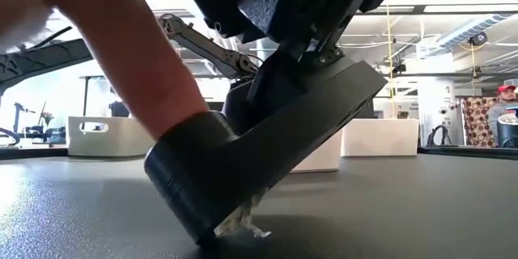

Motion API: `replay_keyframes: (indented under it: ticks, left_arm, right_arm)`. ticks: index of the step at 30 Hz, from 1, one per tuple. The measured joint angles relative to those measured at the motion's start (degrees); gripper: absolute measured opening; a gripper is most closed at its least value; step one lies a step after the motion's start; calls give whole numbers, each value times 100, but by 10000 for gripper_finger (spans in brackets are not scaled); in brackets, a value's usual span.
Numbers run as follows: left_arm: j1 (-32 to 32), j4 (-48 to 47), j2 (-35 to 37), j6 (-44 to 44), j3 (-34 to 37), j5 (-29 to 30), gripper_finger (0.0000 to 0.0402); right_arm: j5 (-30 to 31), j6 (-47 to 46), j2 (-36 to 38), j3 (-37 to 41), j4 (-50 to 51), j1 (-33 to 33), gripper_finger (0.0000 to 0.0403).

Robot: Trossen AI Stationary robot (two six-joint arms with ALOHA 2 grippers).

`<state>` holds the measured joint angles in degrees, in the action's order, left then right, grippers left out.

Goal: Sort produce into baskets
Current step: Put the eggplant into the gray bin

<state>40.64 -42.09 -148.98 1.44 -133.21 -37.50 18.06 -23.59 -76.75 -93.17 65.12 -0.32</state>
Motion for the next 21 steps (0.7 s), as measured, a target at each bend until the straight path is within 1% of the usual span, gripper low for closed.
replay_keyframes:
  ticks: [3, 6, 8, 11, 13, 15, 17, 21]
  left_arm:
    - [2, -27, -3, -30, 12, 21, 187]
    - [2, -234, -3, -55, 12, 184, 187]
    - [6, -606, -3, 7, -4, 215, 187]
    - [65, -1445, 55, 325, -153, 98, 187]
    - [101, -1845, 285, 548, -150, 103, 187]
    - [127, -2159, 665, 733, -126, 163, 187]
    - [150, -2368, 1080, 821, -128, 299, 186]
    - [144, -2484, 1798, 768, -86, 778, 173]
  right_arm:
    - [-2, 15, -68, 0, -57, -37, 169]
    - [-2, 17, -76, 0, -112, -151, 169]
    - [2, 9, -74, 0, -111, -283, 169]
    - [0, 15, -76, 2, -112, -620, 169]
    - [32, 77, -150, 18, -120, -953, 167]
    - [-25, 387, -315, 33, -125, -1347, 161]
    - [-116, 768, -562, 44, -167, -1723, 149]
    - [-518, 1521, -1127, 28, -564, -2455, 115]
